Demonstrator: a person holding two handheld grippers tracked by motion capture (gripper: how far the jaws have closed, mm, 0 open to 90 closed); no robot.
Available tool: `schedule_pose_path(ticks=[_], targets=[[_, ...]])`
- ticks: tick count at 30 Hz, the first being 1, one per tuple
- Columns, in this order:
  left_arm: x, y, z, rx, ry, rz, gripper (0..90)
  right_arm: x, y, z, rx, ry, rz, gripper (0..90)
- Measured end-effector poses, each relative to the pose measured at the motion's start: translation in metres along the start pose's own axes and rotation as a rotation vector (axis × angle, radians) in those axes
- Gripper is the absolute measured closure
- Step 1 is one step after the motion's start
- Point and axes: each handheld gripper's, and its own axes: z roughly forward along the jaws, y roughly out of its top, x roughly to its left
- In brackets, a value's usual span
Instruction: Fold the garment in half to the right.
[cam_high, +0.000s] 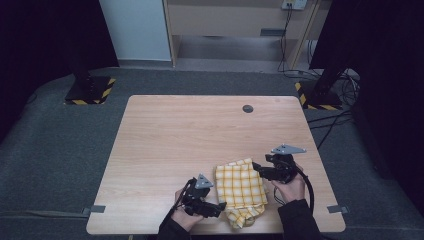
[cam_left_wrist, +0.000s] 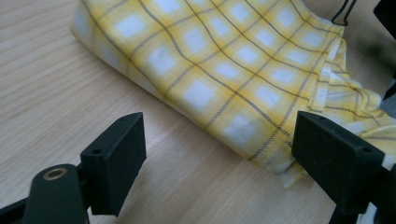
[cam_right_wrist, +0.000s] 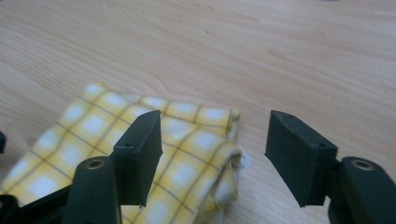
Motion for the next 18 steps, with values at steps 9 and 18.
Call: schedule_pose_path(ticks=[9,18], targets=[[0.001,-0.001,0.005,0.012,0.009,-0.001,15.9,-0.011,-0.014,0.022,0.078,-0.023,0.016,40.4],[0.003,-0.002,0.007,0.018,0.019,0.004,15.8,-0.008,-0.022,0.028,0.099,0.011,0.036,61.2]])
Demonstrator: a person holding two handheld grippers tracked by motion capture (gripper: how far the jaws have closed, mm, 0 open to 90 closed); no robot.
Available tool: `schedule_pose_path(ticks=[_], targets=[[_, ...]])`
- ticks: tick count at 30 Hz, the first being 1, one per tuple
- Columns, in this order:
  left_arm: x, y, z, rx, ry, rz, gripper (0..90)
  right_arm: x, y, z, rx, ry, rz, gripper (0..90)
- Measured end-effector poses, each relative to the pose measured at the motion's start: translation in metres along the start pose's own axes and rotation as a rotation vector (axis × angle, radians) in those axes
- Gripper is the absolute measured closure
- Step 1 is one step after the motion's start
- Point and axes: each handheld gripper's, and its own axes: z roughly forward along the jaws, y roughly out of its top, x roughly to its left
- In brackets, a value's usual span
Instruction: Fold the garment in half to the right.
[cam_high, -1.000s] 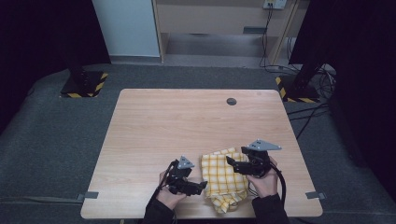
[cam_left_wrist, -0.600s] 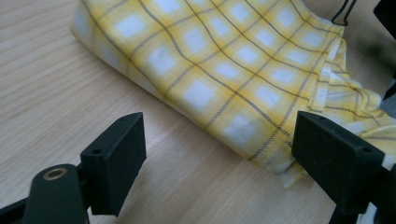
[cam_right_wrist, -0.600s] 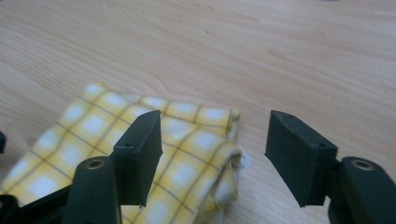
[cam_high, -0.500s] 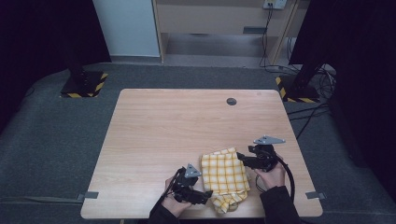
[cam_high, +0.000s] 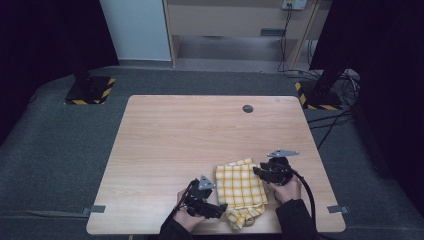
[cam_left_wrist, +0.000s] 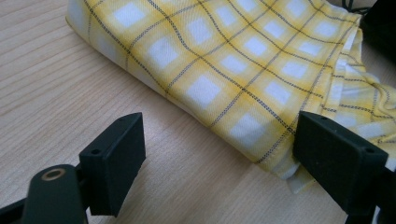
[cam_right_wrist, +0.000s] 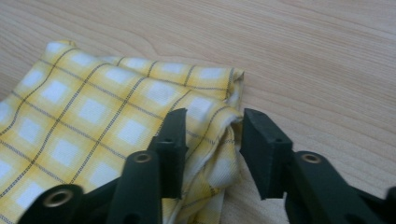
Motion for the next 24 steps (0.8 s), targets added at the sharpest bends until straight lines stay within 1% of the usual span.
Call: schedule_pose_path(ticks=[2,4,6,8,10,14,18,20,21,22,23,24], targets=[[0.001,0.000,0.000,0.001,0.000,-0.002,15.7,0.003,0.000,-0.001,-0.001,-0.010,-0.018,66.9],[0.001,0.000,-0.001,0.002,0.000,-0.004,15.8,0.006,0.000,-0.004,-0.016,-0.016,-0.026,73.6],[0.001,0.001,-0.001,-0.002,0.001,0.000,15.8,0.009,0.002,-0.007,-0.033,-0.014,-0.028,80.5],[0.001,0.001,-0.002,-0.007,-0.001,0.001,15.9,0.011,0.004,-0.011,-0.055,-0.003,-0.029,84.9],[0.001,0.002,-0.003,-0.011,-0.003,0.001,15.9,0.014,0.007,-0.015,-0.070,0.007,-0.029,86.4],[0.002,0.003,-0.005,-0.025,-0.006,-0.003,15.8,0.019,0.015,-0.019,-0.087,0.014,-0.032,86.9],[0.002,0.003,-0.006,-0.035,-0.009,0.000,15.7,0.026,0.025,-0.027,-0.157,0.021,-0.046,87.0],[0.002,0.003,-0.006,-0.033,-0.010,0.002,15.7,0.030,0.030,-0.030,-0.198,0.013,-0.057,86.9],[0.002,0.003,-0.006,-0.032,-0.009,0.003,15.6,0.031,0.033,-0.030,-0.208,0.003,-0.067,86.7],[0.002,0.003,-0.005,-0.029,-0.009,0.003,15.6,0.031,0.035,-0.028,-0.205,-0.002,-0.069,86.5],[0.002,0.003,-0.005,-0.027,-0.009,0.003,15.6,0.029,0.037,-0.023,-0.186,-0.012,-0.073,86.4],[0.003,0.003,-0.005,-0.028,-0.009,0.002,15.6,0.026,0.039,-0.014,-0.151,-0.029,-0.073,86.2]])
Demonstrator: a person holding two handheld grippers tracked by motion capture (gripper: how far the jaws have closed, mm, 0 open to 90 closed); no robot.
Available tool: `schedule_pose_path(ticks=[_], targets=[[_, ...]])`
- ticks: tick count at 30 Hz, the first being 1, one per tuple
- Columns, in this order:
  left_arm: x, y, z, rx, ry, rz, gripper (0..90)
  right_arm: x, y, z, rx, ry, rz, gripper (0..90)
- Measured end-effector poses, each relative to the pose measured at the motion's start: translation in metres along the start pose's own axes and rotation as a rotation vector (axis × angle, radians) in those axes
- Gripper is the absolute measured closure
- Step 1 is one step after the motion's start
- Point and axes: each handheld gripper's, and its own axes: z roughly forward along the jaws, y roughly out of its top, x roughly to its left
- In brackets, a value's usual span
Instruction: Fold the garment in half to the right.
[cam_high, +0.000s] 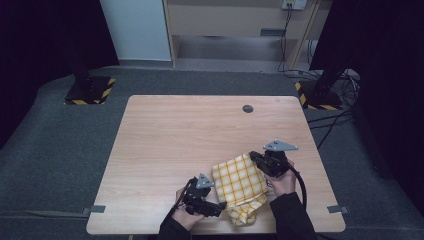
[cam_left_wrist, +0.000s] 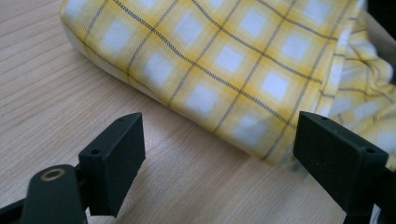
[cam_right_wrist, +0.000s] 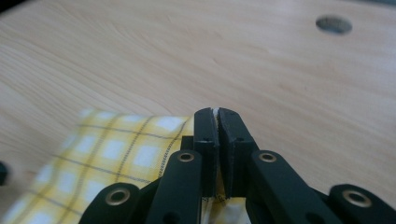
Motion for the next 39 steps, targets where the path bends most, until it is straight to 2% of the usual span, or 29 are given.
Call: schedule_pose_path(ticks=[3,6,8,11,13,14,17,19,21,24,26,29,32,34,36,38,39], targets=[[0.001,0.000,0.001,0.005,0.000,0.000,15.6,-0.009,-0.005,0.020,0.078,-0.023,0.008,86.0],[0.002,-0.001,0.003,0.013,0.000,-0.003,15.6,-0.011,-0.008,0.030,0.094,-0.029,0.000,84.6],[0.003,-0.001,0.003,0.021,0.000,0.000,15.6,-0.010,-0.009,0.034,0.101,-0.043,-0.014,79.1],[0.006,0.000,0.002,0.010,-0.001,-0.009,15.6,-0.011,-0.012,0.038,0.142,-0.091,-0.037,66.0],[0.011,0.004,0.000,-0.001,0.004,-0.019,15.5,-0.012,-0.013,0.034,0.125,-0.095,-0.031,61.0],[0.015,0.007,-0.002,-0.009,0.008,-0.020,15.6,-0.013,-0.012,0.029,0.113,-0.091,-0.026,54.8],[0.025,0.019,-0.005,-0.043,0.037,-0.038,15.2,-0.010,-0.008,0.008,0.041,-0.087,-0.033,43.6],[0.034,0.030,-0.005,-0.069,0.062,-0.055,15.3,-0.005,-0.006,-0.009,0.004,-0.067,-0.046,37.4],[0.043,0.042,-0.002,-0.083,0.087,-0.072,15.4,0.000,-0.009,-0.021,-0.002,-0.037,-0.055,33.0],[0.054,0.057,0.004,-0.103,0.128,-0.091,16.0,0.009,-0.019,-0.029,0.009,0.014,-0.058,31.7],[0.060,0.064,0.010,-0.112,0.129,-0.109,16.5,0.015,-0.028,-0.028,0.025,0.038,-0.067,31.6],[0.066,0.072,0.026,-0.084,0.140,-0.110,17.2,0.023,-0.038,-0.019,0.056,0.045,-0.093,30.8],[0.068,0.075,0.041,-0.046,0.161,-0.102,17.2,0.024,-0.043,-0.007,0.082,0.041,-0.105,30.7],[0.068,0.073,0.049,-0.016,0.184,-0.083,17.1,0.023,-0.047,0.001,0.100,0.034,-0.108,30.7],[0.070,0.072,0.053,-0.004,0.197,-0.083,16.8,0.021,-0.050,0.008,0.126,0.022,-0.112,30.7],[0.072,0.072,0.053,-0.001,0.201,-0.094,16.7,0.019,-0.054,0.013,0.130,0.005,-0.110,31.2],[0.073,0.072,0.054,0.003,0.214,-0.087,16.7,0.017,-0.056,0.015,0.135,0.000,-0.102,30.9]])
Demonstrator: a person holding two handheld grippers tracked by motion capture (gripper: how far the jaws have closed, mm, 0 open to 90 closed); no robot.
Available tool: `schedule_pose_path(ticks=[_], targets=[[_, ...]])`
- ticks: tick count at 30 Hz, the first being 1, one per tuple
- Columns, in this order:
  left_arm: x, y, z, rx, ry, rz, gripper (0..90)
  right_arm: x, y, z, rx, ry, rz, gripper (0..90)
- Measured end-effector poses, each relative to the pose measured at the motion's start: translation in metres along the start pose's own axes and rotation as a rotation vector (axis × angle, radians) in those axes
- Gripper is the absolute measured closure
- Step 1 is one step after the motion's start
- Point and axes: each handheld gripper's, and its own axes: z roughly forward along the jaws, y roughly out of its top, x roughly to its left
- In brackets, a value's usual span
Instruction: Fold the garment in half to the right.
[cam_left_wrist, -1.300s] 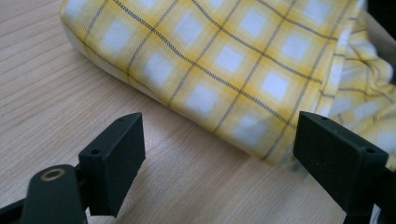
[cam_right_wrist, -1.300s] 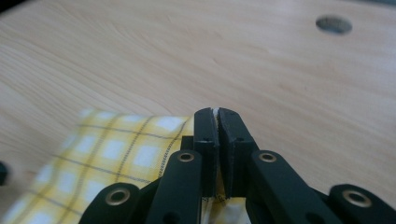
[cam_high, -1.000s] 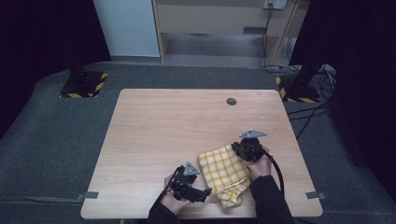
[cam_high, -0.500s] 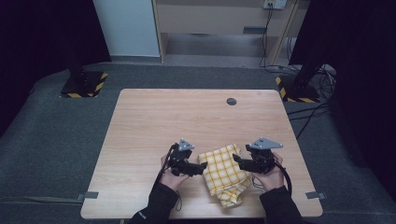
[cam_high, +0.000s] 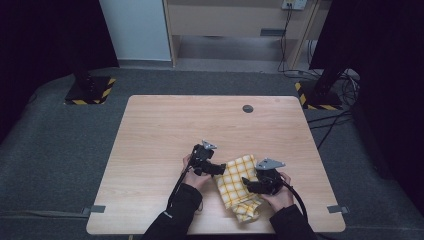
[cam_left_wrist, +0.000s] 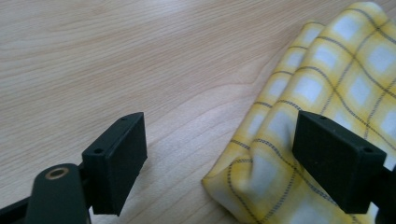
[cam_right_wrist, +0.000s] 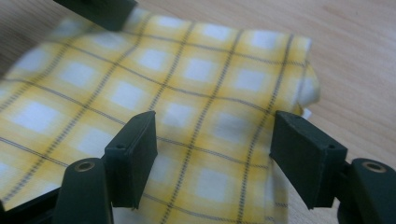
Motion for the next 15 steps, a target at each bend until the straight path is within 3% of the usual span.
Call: schedule_pose_path(ticks=[3,6,10,13,15], targets=[[0.001,-0.001,0.002,0.004,0.018,0.012,16.7,-0.005,-0.005,0.006,0.025,-0.015,0.007,29.6],[0.001,0.000,0.001,0.002,0.010,0.010,16.8,-0.010,-0.008,0.008,0.022,0.009,0.041,29.0],[-0.002,0.000,-0.009,-0.010,-0.024,0.011,18.1,-0.005,0.000,-0.014,-0.060,-0.020,-0.003,29.2],[-0.010,0.001,-0.012,-0.014,-0.050,0.030,17.9,0.007,0.007,-0.032,-0.110,0.024,-0.029,26.4],[-0.015,0.000,-0.010,-0.004,-0.029,0.063,17.6,0.018,0.008,-0.038,-0.091,0.076,-0.050,24.3]])
